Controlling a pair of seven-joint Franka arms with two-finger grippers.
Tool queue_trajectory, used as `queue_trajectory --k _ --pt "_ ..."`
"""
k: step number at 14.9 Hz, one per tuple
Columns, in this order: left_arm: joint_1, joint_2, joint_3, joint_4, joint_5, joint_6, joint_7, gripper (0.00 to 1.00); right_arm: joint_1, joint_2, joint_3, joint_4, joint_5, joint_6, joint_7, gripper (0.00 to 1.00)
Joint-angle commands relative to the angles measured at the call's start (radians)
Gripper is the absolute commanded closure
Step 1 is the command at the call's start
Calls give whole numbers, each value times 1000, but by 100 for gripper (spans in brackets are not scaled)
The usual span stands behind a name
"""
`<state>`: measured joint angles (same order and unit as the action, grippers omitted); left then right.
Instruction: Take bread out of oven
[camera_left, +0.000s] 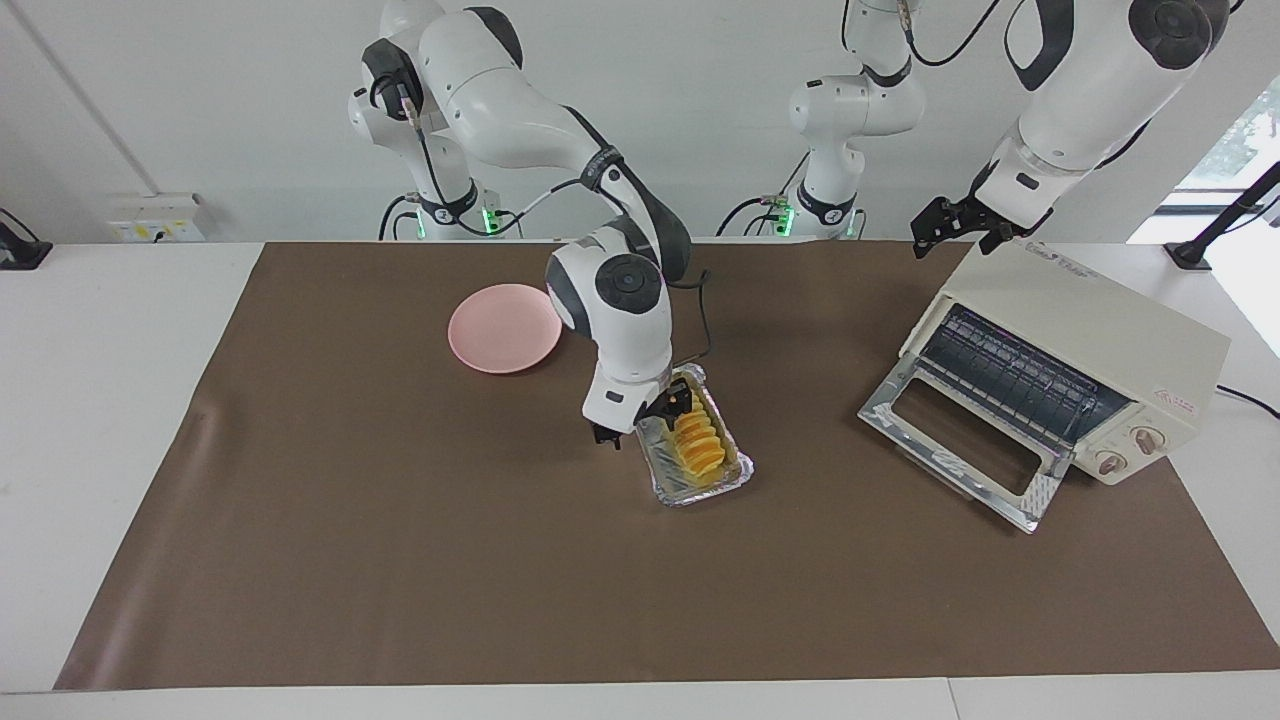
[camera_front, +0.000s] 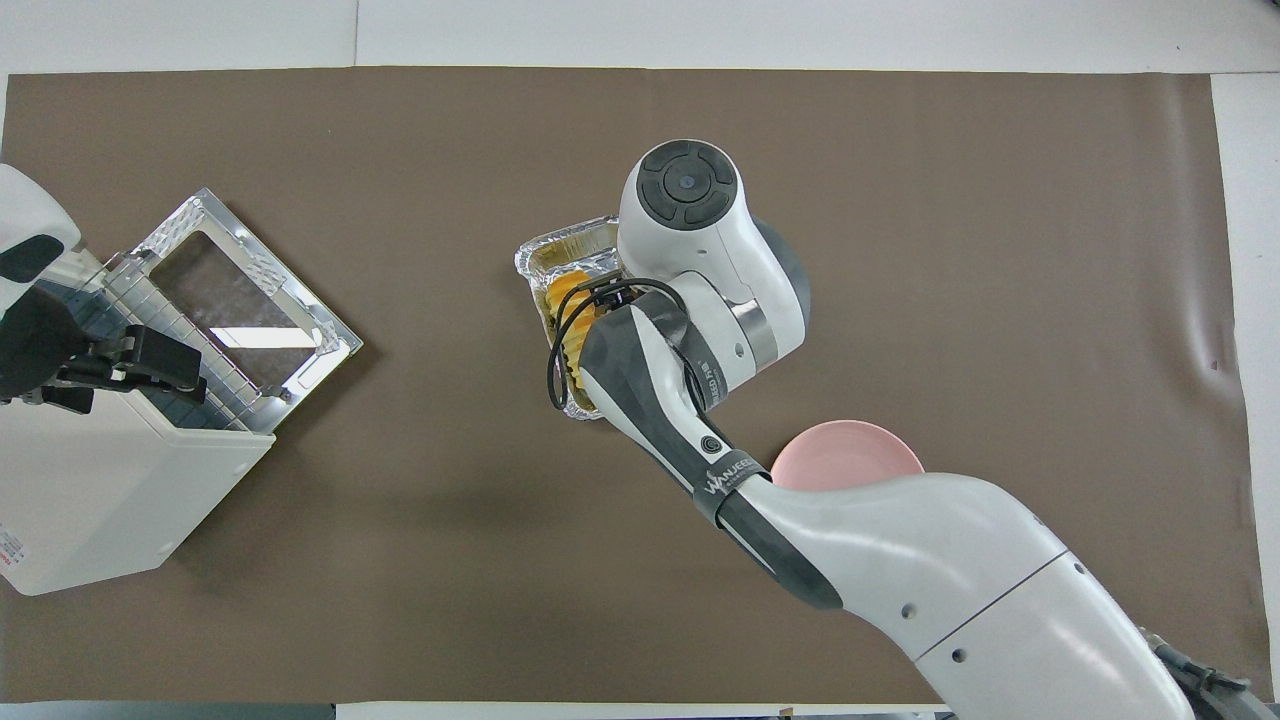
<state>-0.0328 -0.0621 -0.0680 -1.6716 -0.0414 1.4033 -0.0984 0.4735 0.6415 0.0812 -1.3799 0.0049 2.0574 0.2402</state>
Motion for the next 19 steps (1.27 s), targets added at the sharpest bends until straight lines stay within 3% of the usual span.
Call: queue_trajectory --k 1,2,4,6,7,8,10,12,16,19 --pt "17 -33 -7 -26 -11 22 8 0 -1 -13 3 -74 15 94 1 19" --pt "19 -47 -7 -60 -11 52 8 0 -1 -14 3 -97 17 127 1 29" --pt "17 -58 -7 -74 -9 52 8 0 8 -20 3 -134 17 179 5 64" --pt "17 -58 -4 -73 -11 46 6 0 8 -23 3 -162 17 234 5 81" --pt "17 -58 -4 -71 -11 40 0 0 8 -23 3 -162 17 239 5 95" --pt "17 -58 -4 -66 -11 40 -1 0 8 -23 3 -162 15 239 2 100" --pt "19 -56 -3 -59 -11 46 -3 0 8 -23 3 -160 -2 243 -25 100" --pt "19 -56 -3 -57 -11 45 -3 0 -13 -29 2 -137 10 225 -166 100" --pt "19 -56 -3 -57 -11 46 -3 0 -94 -68 2 -134 17 159 -182 100" --pt "19 -56 -3 -57 -11 46 -3 0 -214 -83 3 -140 17 98 -203 100"
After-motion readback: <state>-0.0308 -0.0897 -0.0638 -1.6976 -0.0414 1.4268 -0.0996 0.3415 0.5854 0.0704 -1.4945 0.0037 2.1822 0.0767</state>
